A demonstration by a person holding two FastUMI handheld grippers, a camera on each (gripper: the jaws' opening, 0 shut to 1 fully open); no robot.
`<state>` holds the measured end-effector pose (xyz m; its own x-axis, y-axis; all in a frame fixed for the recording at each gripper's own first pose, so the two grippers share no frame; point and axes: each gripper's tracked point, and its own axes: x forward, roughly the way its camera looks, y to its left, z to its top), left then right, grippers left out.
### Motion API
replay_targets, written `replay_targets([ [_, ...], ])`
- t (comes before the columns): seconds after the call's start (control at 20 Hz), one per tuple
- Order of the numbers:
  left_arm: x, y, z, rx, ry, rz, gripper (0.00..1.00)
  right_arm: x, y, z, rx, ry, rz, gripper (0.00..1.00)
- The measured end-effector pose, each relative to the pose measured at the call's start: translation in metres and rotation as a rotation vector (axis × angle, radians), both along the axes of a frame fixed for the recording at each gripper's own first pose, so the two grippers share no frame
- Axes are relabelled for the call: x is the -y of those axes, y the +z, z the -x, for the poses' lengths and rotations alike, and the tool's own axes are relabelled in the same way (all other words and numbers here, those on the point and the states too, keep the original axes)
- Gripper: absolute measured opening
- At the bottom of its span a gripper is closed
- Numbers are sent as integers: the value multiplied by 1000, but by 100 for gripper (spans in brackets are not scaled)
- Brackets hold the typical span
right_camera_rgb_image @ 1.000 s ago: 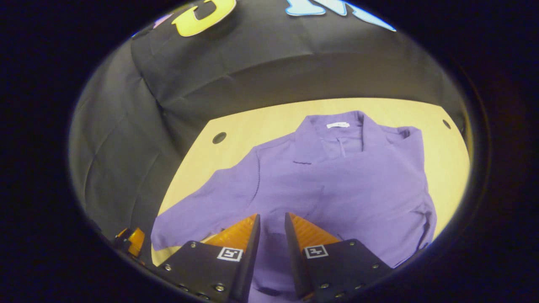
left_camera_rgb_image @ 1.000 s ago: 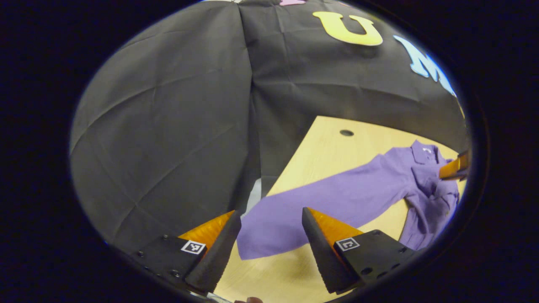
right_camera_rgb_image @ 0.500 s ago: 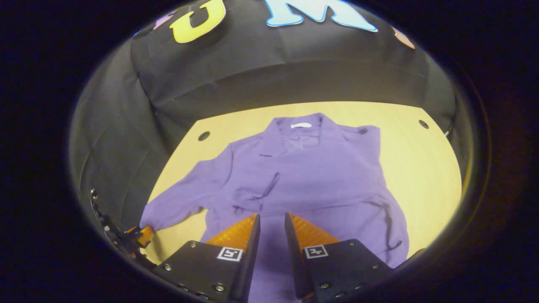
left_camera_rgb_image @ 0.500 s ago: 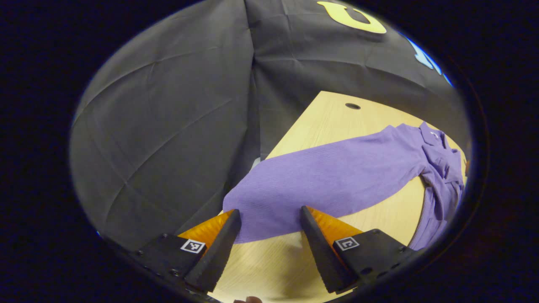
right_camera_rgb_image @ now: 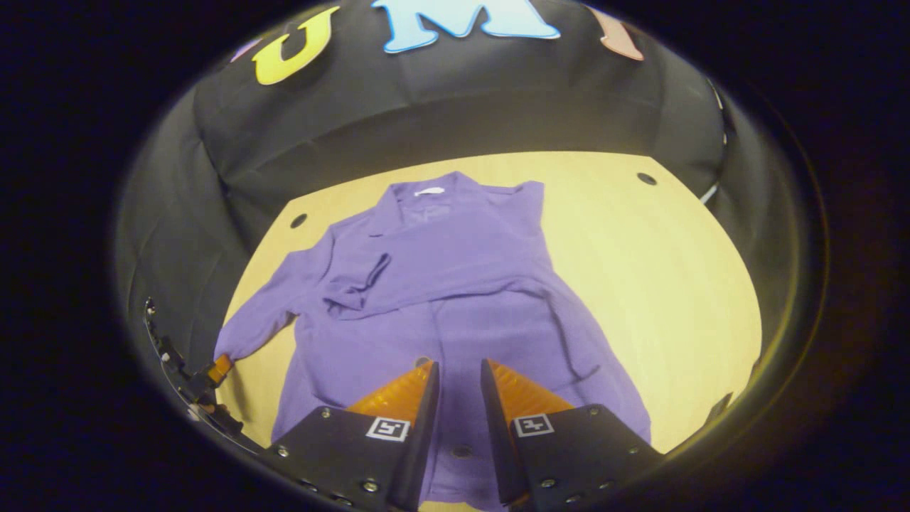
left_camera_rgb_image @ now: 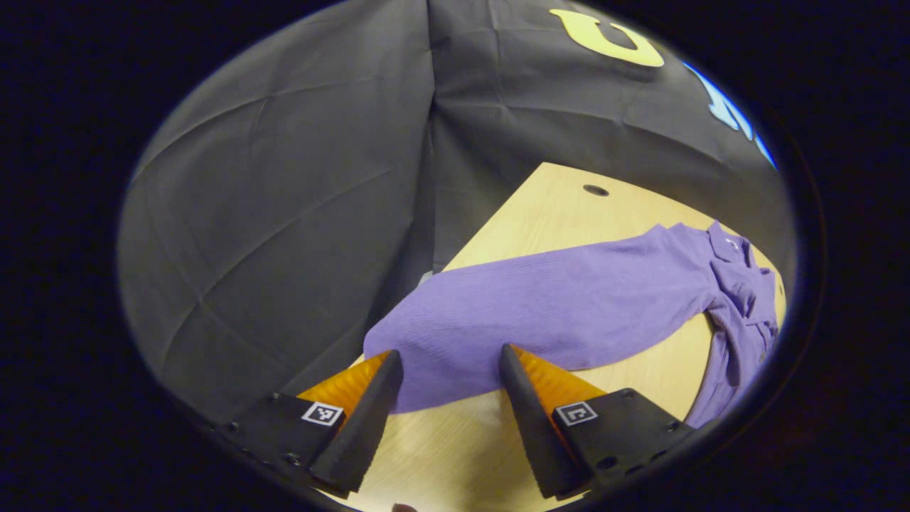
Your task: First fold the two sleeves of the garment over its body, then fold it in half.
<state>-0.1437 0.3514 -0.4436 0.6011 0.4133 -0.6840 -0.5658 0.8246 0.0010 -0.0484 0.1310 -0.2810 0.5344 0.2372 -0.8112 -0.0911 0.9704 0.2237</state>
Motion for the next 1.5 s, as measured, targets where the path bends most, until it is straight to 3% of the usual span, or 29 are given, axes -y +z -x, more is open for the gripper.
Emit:
replay_targets([
  [0.15, 2, 1, -2, 6, 13, -4, 78, 28, -8, 18, -20, -36, 33, 39],
  [0.25, 3, 3, -5, 14, 9, -1, 78, 44, -15, 32, -36, -44, 67, 39],
  [0.3, 5, 2, -4, 5, 5, -11, 70, 51, -21, 40, -47, -45, 83, 39],
  [0.4, 7, 2, -7, 8, 1, -11, 72, 65, -31, 51, -66, -51, 118, 39],
  [0.5, 8, 3, -9, -4, 3, -27, 53, 75, -41, 62, -88, -72, 134, 39],
  [0.55, 8, 4, -10, -6, 0, -29, 65, 81, -45, 66, -101, -83, 142, 33],
  [0.6, 12, 5, -12, 2, -8, -29, 58, 87, -49, 72, -111, -94, 149, 39],
  [0.65, 15, 2, -12, -9, -17, -30, 51, 94, -53, 76, -121, -106, 157, 38],
  [0.7, 14, 1, -14, -14, -25, -34, 33, 101, -57, 82, -131, -116, 165, 37],
  [0.75, 14, 1, -14, -19, -31, -34, 42, 107, -61, 86, -140, -127, 170, 36],
  [0.8, 15, 1, -14, -25, -38, -32, 33, 111, -65, 91, -150, -135, 173, 36],
  [0.85, 18, -1, -19, -3, -52, -14, 33, 115, -68, 94, -159, -142, 173, 37],
  [0.95, 21, 4, -18, -39, -45, -53, 16, 118, -73, 100, -172, -153, 167, 37],
  [1.05, 20, 5, -18, -72, -32, -94, 15, 118, -79, 103, -182, -155, 161, 36],
  [1.1, 17, 2, -17, -94, -31, -118, 7, 118, -81, 106, -191, -149, 162, 34],
  [1.15, 17, 3, -17, -112, -36, -137, 7, 117, -85, 109, -197, -140, 161, 36],
  [1.5, 38, 12, -52, -130, -149, -144, 7, 118, -92, 116, -175, -101, 154, 39],
])
